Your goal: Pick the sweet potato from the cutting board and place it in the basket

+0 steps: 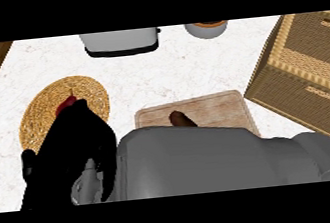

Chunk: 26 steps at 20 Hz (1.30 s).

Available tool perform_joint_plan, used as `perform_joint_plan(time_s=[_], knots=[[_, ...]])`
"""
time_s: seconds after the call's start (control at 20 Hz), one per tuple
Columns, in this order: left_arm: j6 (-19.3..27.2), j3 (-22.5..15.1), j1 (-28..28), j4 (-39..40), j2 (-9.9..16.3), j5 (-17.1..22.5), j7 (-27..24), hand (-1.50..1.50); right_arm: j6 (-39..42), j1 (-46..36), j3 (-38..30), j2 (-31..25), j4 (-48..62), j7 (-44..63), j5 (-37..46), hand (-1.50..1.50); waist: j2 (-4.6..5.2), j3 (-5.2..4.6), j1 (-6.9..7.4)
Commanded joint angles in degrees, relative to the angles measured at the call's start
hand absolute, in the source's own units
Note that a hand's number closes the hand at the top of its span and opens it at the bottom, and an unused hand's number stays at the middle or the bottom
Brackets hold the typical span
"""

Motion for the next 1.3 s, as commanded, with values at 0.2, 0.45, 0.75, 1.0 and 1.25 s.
perform_joint_plan(time_s=[0.2,0.45,0.75,1.0,1.25], knots=[[-1.0,-0.08,2.49,3.08,-0.78,-1.45,-0.79,0.0,3.58,5.95,0.63,1.45,-2.92,6.07,-1.02,-1.5,0.59,-0.35,0.16],[-2.03,-0.25,6.0,-0.35,-1.17,-0.98,-0.98,0.0,1.51,13.33,3.38,-1.55,-7.72,3.13,3.2,-1.5,0.73,-0.3,0.63],[-2.34,1.11,-0.78,2.26,-1.58,-1.05,2.79,0.0,-5.91,17.22,9.5,-2.8,-4.2,-5.92,12.9,-1.5,1.09,-0.3,0.94],[-2.09,1.28,0.71,-0.09,-1.77,-1.53,4.16,0.0,-6.46,18.25,12.94,-5.37,-2.32,-9.36,18.86,-1.5,0.96,-0.3,1.03],[-2.0,1.88,0.19,1.73,-1.92,-3.47,2.5,0.0,-11.8,21.25,14.93,-8.65,0.0,-16.26,24.29,-1.5,0.94,-0.3,0.87]])
